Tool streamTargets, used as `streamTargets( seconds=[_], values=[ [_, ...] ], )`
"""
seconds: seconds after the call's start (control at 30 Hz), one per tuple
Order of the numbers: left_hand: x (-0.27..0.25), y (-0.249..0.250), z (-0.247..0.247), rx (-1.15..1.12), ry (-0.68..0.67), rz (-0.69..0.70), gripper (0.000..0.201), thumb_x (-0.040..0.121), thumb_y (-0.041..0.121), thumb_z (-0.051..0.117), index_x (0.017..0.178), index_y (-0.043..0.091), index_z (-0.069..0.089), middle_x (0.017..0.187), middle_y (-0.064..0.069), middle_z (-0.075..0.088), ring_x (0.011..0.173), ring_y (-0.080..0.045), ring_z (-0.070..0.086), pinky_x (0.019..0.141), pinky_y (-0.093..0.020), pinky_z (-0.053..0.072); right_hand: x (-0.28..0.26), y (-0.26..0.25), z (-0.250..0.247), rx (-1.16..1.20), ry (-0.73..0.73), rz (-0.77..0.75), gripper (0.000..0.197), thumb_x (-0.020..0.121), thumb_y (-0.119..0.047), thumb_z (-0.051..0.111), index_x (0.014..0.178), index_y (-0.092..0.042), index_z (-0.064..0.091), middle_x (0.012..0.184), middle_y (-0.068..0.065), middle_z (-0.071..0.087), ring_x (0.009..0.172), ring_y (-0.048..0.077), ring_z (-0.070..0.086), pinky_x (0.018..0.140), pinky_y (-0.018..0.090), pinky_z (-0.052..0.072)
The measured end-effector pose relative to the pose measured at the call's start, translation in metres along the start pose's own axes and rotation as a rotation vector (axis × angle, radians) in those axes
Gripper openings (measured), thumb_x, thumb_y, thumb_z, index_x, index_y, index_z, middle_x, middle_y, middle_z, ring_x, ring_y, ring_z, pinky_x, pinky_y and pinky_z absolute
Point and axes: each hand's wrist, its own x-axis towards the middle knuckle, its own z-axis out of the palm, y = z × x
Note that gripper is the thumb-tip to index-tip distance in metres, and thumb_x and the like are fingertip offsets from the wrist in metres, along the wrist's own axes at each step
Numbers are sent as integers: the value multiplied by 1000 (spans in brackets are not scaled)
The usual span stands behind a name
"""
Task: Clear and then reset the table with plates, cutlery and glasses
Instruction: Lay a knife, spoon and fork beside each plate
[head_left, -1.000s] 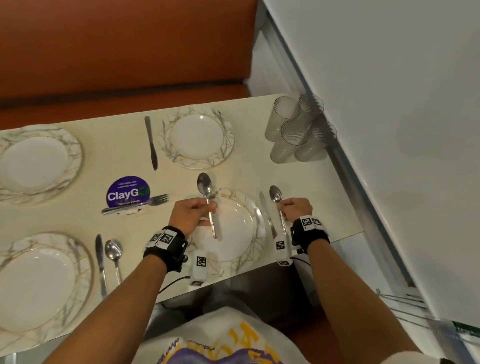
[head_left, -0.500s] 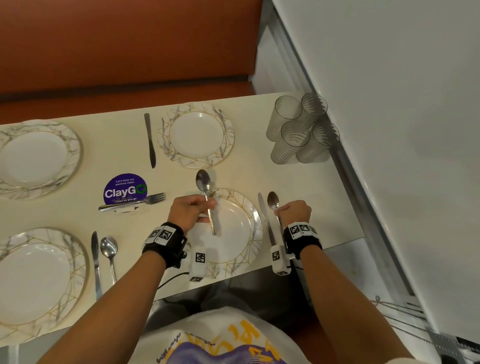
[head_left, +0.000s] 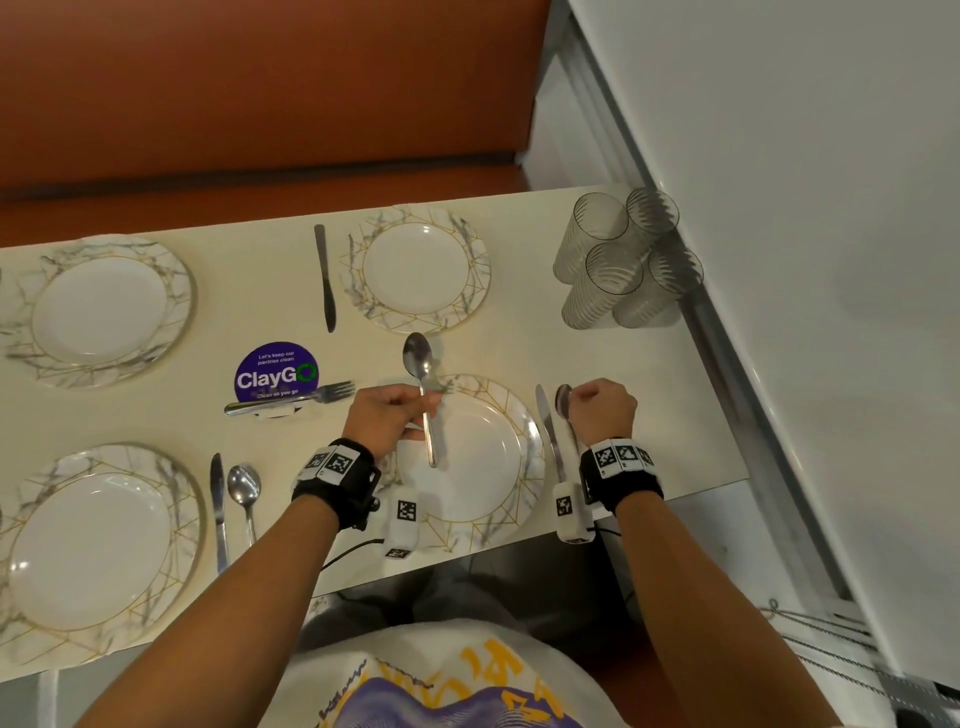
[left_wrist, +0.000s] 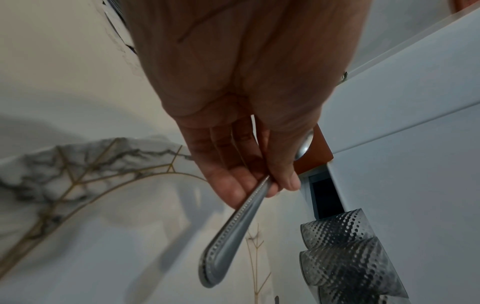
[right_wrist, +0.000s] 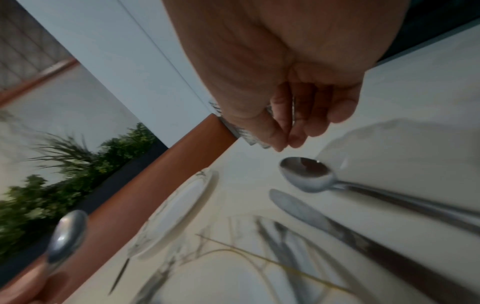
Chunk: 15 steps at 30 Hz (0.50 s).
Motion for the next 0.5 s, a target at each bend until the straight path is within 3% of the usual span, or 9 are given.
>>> streamTargets(
  seconds=[0.07,0.13,0.23,0.33,0.43,0.5],
  values=[
    [-2,2,-6,6,-9,10,15,88,17,80,94,3,79,83,-9,76,71,-13,70,66,-28,61,-7,-23,2,85,6,-99,15,90,-7,61,91,-10,76,93,3,74,81,11,60,63,-1,34],
    [-4,6,-14,8,-16,20,15,87,17,81,92,3,78,83,-10,76,70,-12,71,65,-28,61,-16,-50,8,166,-10,-193,15,89,-4,62,94,-11,75,93,2,73,73,4,58,62,-5,36],
    [-7,12,-32,-7,-26,26,17,86,14,81,95,0,77,85,-11,76,73,-13,72,65,-26,61,-34,-96,25,246,-90,-288,14,91,-10,64,99,-14,75,91,-2,71,72,-3,57,62,-1,39],
    [-11,17,-59,13,-52,52,21,87,16,81,97,-3,77,83,-10,76,71,-13,71,65,-26,60,-60,-147,45,370,-251,-325,21,93,-24,68,113,-17,71,93,-3,68,73,1,62,62,5,47],
    [-17,20,-95,75,-95,79,19,90,19,79,95,1,78,77,-8,74,71,-17,70,70,-32,63,-86,-192,72,391,-410,-359,39,90,-44,69,125,-28,63,99,-6,68,88,14,70,78,28,57],
    [-22,21,-120,98,-126,97,18,92,20,77,94,2,78,75,-8,73,70,-19,70,72,-34,63,-103,-218,90,369,-468,-410,43,88,-49,70,126,-31,63,102,-5,70,94,15,69,85,30,56]
  ],
)
